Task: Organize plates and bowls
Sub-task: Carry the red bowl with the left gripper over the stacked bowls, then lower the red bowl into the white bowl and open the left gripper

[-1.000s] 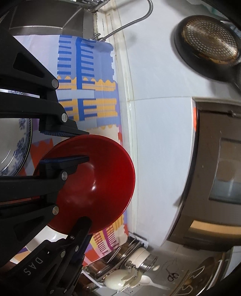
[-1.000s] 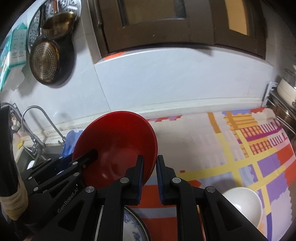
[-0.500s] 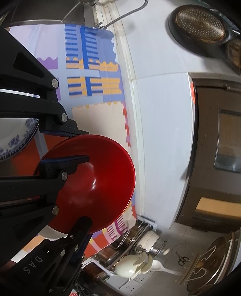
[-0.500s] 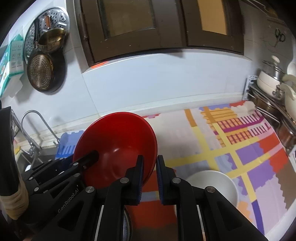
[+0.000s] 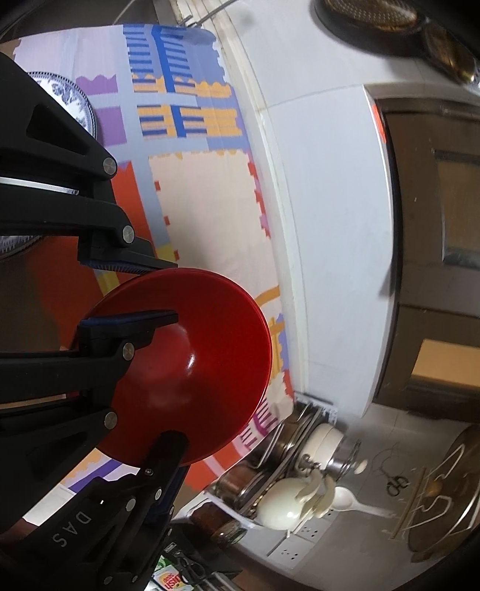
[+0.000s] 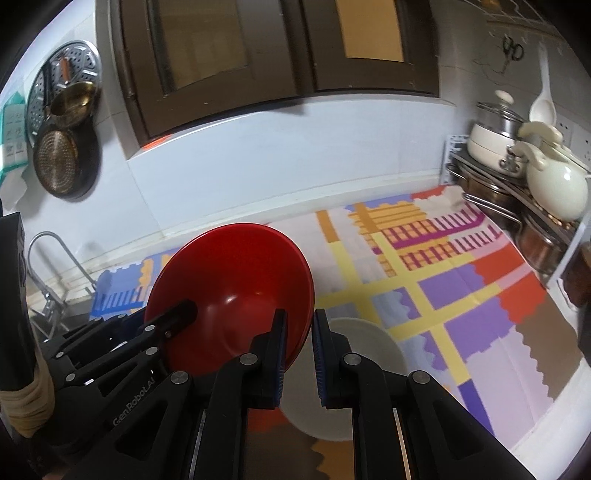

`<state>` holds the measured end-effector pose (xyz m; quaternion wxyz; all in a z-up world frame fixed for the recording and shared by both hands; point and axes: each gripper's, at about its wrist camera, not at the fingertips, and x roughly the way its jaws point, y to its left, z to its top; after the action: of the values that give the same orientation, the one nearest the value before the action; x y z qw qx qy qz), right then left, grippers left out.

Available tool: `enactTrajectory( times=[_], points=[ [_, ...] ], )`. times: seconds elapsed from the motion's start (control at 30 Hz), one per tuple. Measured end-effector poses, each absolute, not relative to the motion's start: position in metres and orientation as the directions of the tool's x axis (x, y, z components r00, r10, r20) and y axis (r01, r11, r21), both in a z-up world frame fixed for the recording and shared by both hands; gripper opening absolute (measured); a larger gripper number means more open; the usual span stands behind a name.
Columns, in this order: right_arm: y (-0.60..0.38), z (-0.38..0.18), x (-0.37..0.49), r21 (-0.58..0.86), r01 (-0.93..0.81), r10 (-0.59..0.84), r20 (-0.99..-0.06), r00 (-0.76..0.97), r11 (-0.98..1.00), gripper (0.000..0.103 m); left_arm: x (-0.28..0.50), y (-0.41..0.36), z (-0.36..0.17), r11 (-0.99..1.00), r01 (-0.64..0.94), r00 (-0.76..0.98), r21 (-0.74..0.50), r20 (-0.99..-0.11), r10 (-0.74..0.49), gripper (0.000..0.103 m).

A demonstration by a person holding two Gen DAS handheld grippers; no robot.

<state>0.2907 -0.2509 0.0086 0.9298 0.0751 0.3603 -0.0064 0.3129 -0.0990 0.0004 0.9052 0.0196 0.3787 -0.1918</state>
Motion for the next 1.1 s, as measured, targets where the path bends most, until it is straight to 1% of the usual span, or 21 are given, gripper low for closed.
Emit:
enactTrajectory(
  times=[0.4,0.97,1.1],
  points=[
    [-0.29,-0.013,0.287,0.14,0.121,0.017,-0.717,0.697,0.983,0.015,0.311,-0.138,-0.024,0.912,0.397,0.579,-0.1,-0.744,-0.333,0.02],
    [-0.307,-0.049,0.292,0.136,0.137,0.021,-0.782,0.623,0.981,0.015,0.313,-0.16,-0.066,0.915,0.397,0.509,-0.074,-0.812,-0.286,0.02],
    [-0.31,-0.057,0.295,0.135,0.14,0.023,-0.795,0.606,0.981,0.015,0.313,-0.164,-0.072,0.914,0.399,0.499,-0.067,-0.821,-0.278,0.022]
  ],
)
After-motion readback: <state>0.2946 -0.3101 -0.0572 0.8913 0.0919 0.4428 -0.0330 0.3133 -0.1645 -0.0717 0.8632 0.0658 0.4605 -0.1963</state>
